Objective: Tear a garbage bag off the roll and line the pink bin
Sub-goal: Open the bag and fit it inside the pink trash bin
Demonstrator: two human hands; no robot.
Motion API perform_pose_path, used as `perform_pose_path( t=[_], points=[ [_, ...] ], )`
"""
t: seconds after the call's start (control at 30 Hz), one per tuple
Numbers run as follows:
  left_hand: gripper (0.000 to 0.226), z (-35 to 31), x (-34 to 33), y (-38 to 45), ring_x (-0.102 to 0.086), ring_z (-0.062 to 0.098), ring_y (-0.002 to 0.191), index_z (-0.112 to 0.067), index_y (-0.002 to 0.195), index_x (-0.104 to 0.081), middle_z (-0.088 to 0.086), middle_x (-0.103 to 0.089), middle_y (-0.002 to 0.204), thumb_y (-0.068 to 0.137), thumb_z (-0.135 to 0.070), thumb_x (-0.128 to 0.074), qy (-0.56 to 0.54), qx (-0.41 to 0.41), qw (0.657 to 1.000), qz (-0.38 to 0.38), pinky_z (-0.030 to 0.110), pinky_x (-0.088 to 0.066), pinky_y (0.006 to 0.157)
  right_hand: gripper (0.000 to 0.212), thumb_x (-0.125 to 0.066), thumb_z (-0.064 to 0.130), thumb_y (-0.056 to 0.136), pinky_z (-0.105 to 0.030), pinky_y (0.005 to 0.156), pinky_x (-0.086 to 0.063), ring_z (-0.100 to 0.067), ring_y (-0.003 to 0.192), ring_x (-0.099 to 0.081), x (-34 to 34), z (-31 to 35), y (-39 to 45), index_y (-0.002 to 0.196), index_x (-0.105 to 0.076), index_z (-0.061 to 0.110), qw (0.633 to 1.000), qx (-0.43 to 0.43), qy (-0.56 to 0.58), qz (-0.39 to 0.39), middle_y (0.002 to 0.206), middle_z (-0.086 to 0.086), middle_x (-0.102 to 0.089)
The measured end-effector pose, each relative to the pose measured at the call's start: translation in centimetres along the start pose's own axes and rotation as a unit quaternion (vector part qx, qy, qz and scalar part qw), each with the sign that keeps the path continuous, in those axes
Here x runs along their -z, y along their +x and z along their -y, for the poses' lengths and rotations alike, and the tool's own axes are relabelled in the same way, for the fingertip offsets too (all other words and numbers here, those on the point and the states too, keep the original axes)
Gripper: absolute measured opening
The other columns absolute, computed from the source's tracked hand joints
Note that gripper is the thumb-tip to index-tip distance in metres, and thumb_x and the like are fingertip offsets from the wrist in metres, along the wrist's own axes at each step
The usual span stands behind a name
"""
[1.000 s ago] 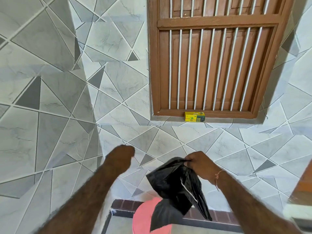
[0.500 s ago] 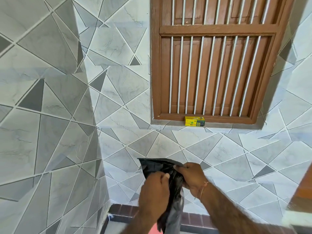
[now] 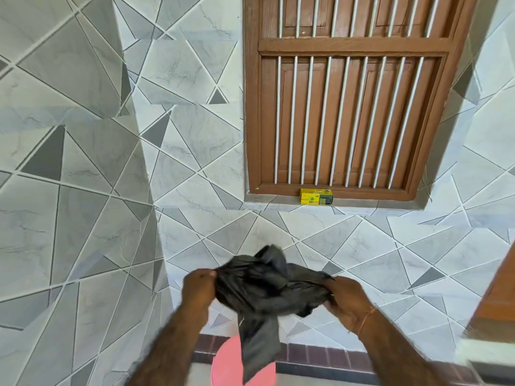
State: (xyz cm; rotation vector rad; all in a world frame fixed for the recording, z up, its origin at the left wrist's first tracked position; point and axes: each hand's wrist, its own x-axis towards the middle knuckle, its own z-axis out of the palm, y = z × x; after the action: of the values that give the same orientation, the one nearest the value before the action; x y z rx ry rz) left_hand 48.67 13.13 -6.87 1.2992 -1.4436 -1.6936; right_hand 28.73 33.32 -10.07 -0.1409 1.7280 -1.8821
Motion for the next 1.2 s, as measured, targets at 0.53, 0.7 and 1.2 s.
perform_pose_path(
  t=[0.53,0.7,1.2],
  points=[
    [0.045,-4.0,-1.0,-2.9,-0.05,0.023,0.058,-0.02,0.057,-0.053,0.004,-0.058,0.061,0.075,0.017,-0.032,0.126,-0.247,0.957,0.082,0.027,-0.037,0.054,0.015,-0.061,0.007,0.081,-0.03,0.068,-0.049,-0.016,0.074,-0.059,-8.8,0.1,-4.6,0.081,-0.069,0.018,0.919,0.258,-0.292,0.066,0.075,0.004,-0.068],
    [0.022,-3.1,3.1,-1.2,-0.067,0.031,0.093,-0.012,0.088,-0.068,0.013,-0.069,0.096,0.082,-0.002,-0.05,0.539,-0.31,0.783,-0.01,0.038,-0.055,0.083,0.037,-0.051,-0.011,0.072,-0.037,0.064,-0.054,-0.025,0.064,-0.064,-6.3,0.8,-1.0,0.061,-0.072,0.017,0.971,0.183,-0.152,-0.041,0.068,-0.008,-0.072],
    [0.029,0.2,3.1,1.3,-0.061,0.024,0.091,-0.022,0.105,-0.062,0.002,-0.064,0.104,0.08,-0.011,-0.07,0.265,-0.267,0.924,-0.069,0.036,-0.05,0.092,0.032,-0.082,0.016,0.073,-0.042,0.074,-0.056,-0.034,0.089,-0.069,-0.7,2.4,-1.2,0.101,-0.068,0.012,0.966,-0.004,-0.178,0.186,0.098,-0.018,-0.075]
  ],
)
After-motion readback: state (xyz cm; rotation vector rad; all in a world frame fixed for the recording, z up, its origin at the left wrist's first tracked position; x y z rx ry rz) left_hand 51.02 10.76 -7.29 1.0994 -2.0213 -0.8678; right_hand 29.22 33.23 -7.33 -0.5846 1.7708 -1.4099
